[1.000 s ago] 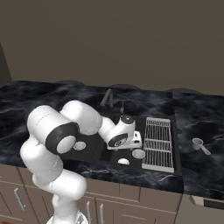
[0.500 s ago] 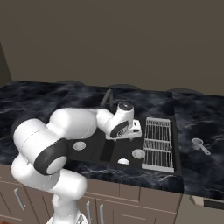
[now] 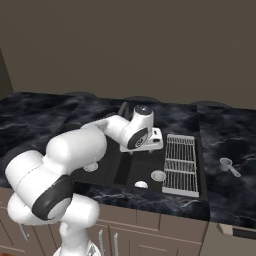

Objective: Move any existing items from the left basin to the right basin for drying. Then move the measuring cup from the counter to the left basin of the sink for washing.

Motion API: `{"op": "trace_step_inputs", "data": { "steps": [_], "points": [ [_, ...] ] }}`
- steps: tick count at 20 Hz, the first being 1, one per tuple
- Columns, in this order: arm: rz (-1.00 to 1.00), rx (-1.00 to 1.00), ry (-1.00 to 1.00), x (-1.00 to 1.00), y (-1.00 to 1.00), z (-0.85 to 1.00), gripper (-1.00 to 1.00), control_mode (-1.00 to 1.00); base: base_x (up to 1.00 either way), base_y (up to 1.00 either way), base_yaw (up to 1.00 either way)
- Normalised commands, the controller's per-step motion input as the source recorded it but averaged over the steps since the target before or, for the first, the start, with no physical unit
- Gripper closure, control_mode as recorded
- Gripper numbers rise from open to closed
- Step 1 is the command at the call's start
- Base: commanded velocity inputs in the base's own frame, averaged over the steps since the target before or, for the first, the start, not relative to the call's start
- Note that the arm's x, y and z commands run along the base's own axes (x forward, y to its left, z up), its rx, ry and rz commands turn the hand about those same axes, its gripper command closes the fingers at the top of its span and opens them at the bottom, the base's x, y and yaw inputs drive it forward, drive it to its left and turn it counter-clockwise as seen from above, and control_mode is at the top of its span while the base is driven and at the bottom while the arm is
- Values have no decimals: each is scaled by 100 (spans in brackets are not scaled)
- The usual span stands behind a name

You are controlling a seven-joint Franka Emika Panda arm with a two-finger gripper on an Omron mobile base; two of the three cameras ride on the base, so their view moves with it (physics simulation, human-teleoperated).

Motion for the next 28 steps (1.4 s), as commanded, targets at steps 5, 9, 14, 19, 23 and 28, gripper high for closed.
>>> {"op": "trace_step_inputs", "data": {
  "steps": [5, 9, 14, 19, 23, 28],
  "points": [
    [0, 0, 0, -16, -19, 40, -100, -100, 0, 0, 0],
    [-1, 0, 0, -14, -28, 39, -100, -100, 0, 0, 0],
    [-5, 0, 0, -12, -38, 31, -100, -100, 0, 0, 0],
    [-8, 0, 0, -10, -44, 20, -100, -100, 0, 0, 0],
    [-12, 0, 1, -6, -46, 8, -100, -100, 0, 0, 0],
    [-17, 0, 2, -4, -42, 0, -100, -100, 0, 0, 0]
  ]
}}
